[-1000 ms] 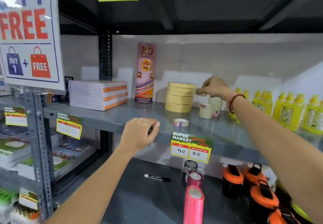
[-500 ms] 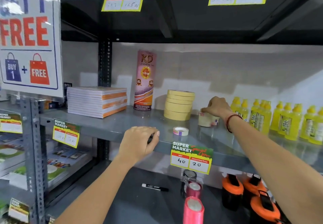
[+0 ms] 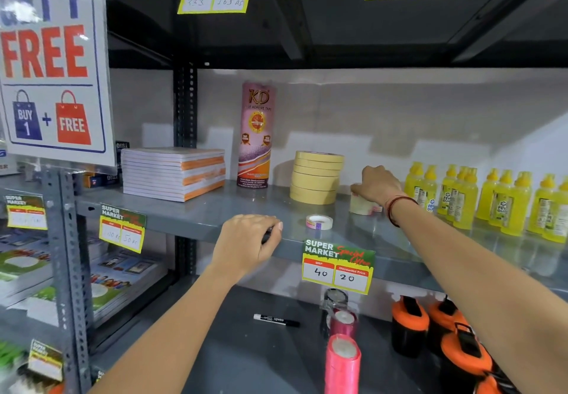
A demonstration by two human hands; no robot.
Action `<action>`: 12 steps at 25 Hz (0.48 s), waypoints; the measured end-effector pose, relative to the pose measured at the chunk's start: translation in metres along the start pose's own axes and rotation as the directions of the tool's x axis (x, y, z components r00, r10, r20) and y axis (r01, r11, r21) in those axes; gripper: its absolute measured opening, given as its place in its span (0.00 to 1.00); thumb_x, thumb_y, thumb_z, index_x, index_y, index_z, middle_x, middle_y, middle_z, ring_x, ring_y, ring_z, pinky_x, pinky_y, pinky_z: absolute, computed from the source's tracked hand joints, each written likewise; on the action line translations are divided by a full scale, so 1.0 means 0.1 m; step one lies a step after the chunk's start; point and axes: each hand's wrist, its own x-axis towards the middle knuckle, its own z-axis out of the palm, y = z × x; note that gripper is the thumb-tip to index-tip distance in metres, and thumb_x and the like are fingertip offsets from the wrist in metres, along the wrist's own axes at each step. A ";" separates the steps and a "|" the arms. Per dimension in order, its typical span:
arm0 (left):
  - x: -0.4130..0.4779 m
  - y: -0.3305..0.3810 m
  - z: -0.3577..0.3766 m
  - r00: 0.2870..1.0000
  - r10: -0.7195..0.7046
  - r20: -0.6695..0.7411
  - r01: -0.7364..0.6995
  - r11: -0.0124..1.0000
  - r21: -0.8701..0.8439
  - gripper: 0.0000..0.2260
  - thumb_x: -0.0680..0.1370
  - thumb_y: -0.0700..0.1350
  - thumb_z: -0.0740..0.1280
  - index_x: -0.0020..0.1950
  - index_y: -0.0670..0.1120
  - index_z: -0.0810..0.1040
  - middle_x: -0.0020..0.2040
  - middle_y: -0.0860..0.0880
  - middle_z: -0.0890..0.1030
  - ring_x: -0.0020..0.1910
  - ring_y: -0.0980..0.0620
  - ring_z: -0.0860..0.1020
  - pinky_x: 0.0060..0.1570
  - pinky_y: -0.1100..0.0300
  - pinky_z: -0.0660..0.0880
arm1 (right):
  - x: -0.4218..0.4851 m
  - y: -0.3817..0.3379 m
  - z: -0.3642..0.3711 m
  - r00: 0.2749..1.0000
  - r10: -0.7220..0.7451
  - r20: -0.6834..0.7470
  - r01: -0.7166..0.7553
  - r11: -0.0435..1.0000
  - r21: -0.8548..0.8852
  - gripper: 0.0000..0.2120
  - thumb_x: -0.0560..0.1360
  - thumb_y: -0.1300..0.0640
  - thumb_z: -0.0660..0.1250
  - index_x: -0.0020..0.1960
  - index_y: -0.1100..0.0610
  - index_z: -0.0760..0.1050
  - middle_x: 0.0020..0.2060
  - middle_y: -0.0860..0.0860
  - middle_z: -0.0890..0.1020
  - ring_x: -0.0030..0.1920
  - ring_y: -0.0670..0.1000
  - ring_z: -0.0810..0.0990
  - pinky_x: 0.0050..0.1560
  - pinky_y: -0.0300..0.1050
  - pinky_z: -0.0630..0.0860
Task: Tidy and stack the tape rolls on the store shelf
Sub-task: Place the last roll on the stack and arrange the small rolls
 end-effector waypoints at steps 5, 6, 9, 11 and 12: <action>0.00 0.01 0.00 1.000 -0.002 -0.006 0.002 1.000 0.003 0.20 0.77 0.49 0.55 0.37 0.44 0.84 0.33 0.48 0.85 0.33 0.47 0.83 0.29 0.55 0.79 | -0.15 -0.22 -0.13 0.985 -0.129 -0.117 0.142 0.984 0.110 0.25 0.74 0.42 0.64 0.58 0.62 0.74 0.55 0.60 0.80 0.54 0.60 0.79 0.49 0.49 0.75; 0.00 0.01 0.00 1.000 -0.004 -0.004 0.004 1.000 0.005 0.20 0.77 0.49 0.55 0.37 0.44 0.84 0.33 0.48 0.85 0.32 0.47 0.83 0.29 0.55 0.79 | -0.21 -0.31 -0.17 0.983 -0.184 -0.014 0.183 0.961 0.207 0.26 0.72 0.41 0.66 0.57 0.63 0.76 0.53 0.59 0.82 0.51 0.59 0.80 0.48 0.48 0.76; 0.00 0.01 -0.01 1.000 -0.011 0.007 0.010 1.000 0.012 0.21 0.77 0.49 0.55 0.37 0.43 0.84 0.32 0.48 0.85 0.32 0.46 0.83 0.30 0.55 0.79 | -0.50 -0.58 -0.25 0.823 -0.315 0.472 0.202 0.940 0.274 0.31 0.69 0.36 0.67 0.59 0.61 0.75 0.47 0.55 0.81 0.44 0.53 0.80 0.45 0.44 0.78; 0.01 0.02 -0.01 1.000 -0.010 0.021 0.010 1.000 0.013 0.21 0.77 0.49 0.55 0.36 0.43 0.84 0.33 0.48 0.85 0.33 0.46 0.83 0.30 0.55 0.78 | -0.62 -0.66 -0.24 0.738 -0.338 0.584 0.216 0.938 0.269 0.29 0.69 0.40 0.70 0.60 0.60 0.74 0.44 0.53 0.78 0.39 0.48 0.77 0.39 0.38 0.77; 0.00 0.02 -0.02 1.000 -0.011 0.028 0.010 1.000 0.011 0.21 0.77 0.50 0.55 0.36 0.44 0.84 0.33 0.48 0.85 0.33 0.46 0.83 0.30 0.55 0.79 | -0.64 -0.67 -0.23 0.728 -0.353 0.587 0.223 0.932 0.284 0.27 0.69 0.44 0.72 0.61 0.60 0.75 0.43 0.52 0.77 0.37 0.47 0.76 0.36 0.37 0.76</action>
